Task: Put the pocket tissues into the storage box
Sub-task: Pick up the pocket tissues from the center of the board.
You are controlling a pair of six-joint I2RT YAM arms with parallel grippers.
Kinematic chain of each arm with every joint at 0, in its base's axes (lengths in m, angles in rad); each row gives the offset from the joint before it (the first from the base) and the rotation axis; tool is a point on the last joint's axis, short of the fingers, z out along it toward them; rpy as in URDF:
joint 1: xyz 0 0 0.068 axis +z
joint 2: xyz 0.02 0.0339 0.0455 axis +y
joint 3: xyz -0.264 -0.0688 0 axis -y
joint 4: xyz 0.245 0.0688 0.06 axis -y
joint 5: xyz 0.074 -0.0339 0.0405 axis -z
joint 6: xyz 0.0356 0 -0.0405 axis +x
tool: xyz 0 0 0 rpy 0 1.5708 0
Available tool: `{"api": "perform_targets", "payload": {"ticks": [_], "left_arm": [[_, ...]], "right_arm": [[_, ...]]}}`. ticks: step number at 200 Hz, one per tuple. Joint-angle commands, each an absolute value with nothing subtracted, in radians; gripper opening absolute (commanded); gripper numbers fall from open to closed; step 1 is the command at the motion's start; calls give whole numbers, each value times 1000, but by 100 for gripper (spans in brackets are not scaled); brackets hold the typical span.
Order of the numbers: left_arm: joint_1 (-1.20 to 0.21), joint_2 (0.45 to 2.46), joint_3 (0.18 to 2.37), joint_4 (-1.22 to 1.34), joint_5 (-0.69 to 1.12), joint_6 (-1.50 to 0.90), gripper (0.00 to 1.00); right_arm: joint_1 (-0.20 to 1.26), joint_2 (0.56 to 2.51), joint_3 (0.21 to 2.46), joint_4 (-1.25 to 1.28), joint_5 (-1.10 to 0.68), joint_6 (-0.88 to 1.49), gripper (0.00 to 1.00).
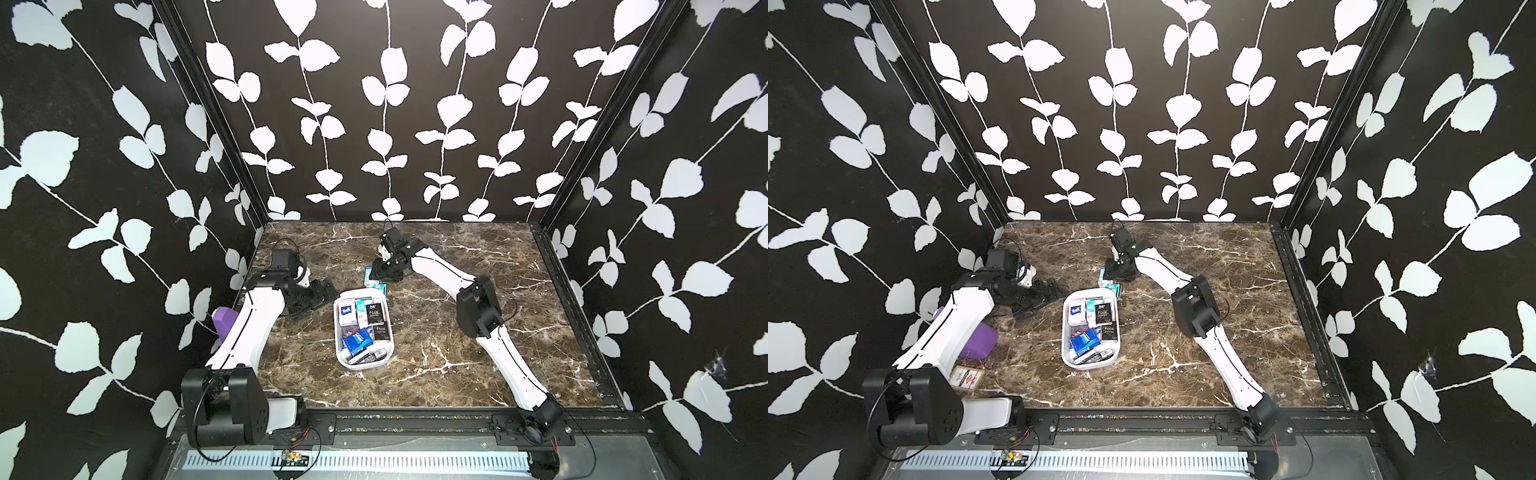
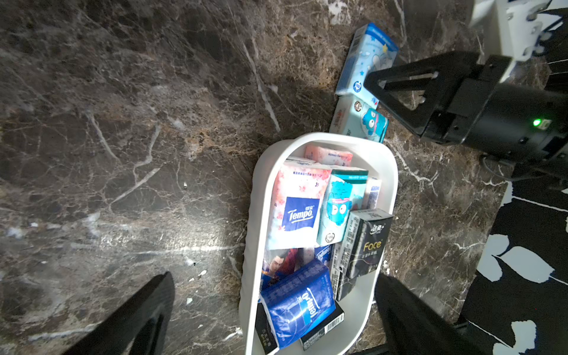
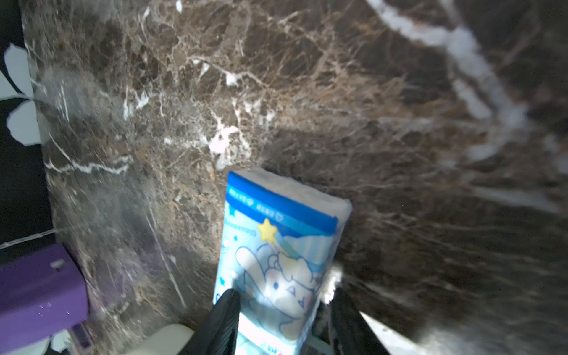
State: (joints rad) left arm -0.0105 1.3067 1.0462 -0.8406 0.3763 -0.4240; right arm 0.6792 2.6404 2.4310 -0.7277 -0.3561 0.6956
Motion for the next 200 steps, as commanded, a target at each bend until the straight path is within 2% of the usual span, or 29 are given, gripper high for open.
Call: {"api": "perform_targets", "payload": {"ticks": [1, 37, 99, 140, 200], "left_arm": [[-7, 1280, 1046, -867, 371, -402, 99], [-6, 1266, 1047, -882, 359, -390, 99], [-7, 1256, 1036, -868, 366, -392, 99], [-6, 1248, 1031, -859, 386, -390, 99], [-5, 1212, 961, -800, 440, -416, 99]], "right_arm": [[682, 2717, 2525, -777, -291, 766, 32], [685, 2790, 2594, -788, -268, 829, 0], [655, 2569, 2480, -568, -278, 847, 0], [656, 2430, 2428, -590, -335, 832, 0], [773, 2110, 2008, -662, -338, 741, 0]]}}
